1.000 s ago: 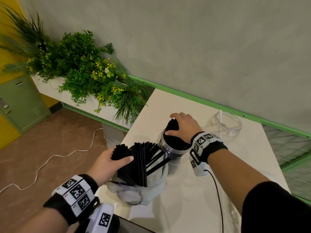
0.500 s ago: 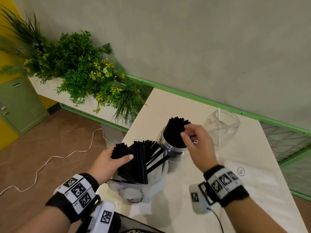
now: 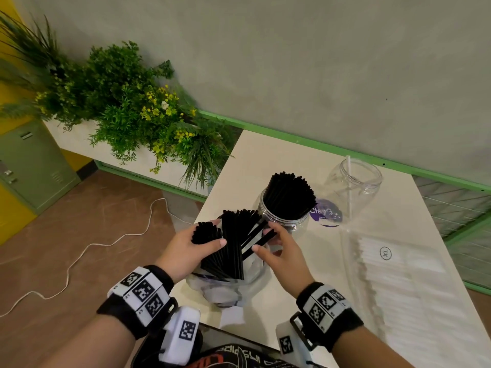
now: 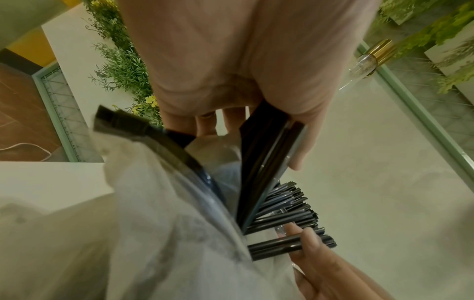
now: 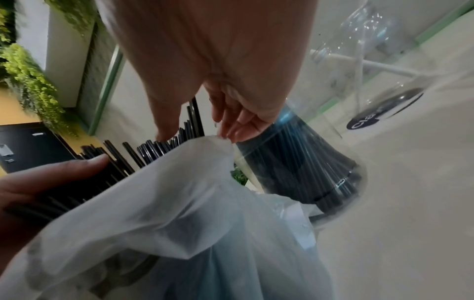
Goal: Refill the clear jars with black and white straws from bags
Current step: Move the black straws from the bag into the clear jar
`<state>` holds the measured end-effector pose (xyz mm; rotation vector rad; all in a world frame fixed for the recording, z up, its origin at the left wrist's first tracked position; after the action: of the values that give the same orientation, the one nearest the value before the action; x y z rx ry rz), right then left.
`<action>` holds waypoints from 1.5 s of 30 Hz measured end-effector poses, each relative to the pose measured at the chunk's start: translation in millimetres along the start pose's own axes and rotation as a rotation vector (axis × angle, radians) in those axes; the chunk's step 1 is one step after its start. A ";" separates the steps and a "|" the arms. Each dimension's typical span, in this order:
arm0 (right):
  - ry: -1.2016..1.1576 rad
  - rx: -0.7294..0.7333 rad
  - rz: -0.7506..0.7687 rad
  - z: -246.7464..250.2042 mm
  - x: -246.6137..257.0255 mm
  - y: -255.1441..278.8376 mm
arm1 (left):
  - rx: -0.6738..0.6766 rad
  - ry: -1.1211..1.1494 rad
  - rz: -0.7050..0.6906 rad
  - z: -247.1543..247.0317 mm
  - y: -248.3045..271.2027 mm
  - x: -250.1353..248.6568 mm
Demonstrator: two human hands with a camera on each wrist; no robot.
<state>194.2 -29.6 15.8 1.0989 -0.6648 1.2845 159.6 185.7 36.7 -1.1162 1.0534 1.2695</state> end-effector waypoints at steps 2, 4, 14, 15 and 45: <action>-0.023 0.069 0.016 -8.0 5.2 0.5 | 0.046 0.001 -0.001 -3.0 -0.8 2.0; -0.034 0.157 0.032 -17.3 11.6 -0.3 | 0.068 -0.010 -0.003 -5.1 -0.9 2.4; 0.098 0.338 0.072 -38.7 22.7 -17.1 | 0.114 0.039 -0.025 -15.2 -4.5 -0.1; 0.160 0.269 0.110 -37.1 24.3 -18.2 | 0.119 0.035 -0.039 -15.7 -5.3 -0.9; 0.318 0.140 0.318 -40.7 58.1 -1.7 | 0.069 0.108 -0.150 -25.9 -16.0 -13.2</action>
<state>200.9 31.4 51.5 0.8938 -0.5269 1.7589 175.6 158.2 46.0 -1.1990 1.0642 1.0569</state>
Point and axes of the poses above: each hand's wrist, its own y-axis away from the middle knuckle, its own z-axis out of the back of the hand, x = y × z, the point moved 8 cm from there along -y, towards the middle knuckle, and after that the axes turned 15 degrees about -z, right-handed, at the moved point
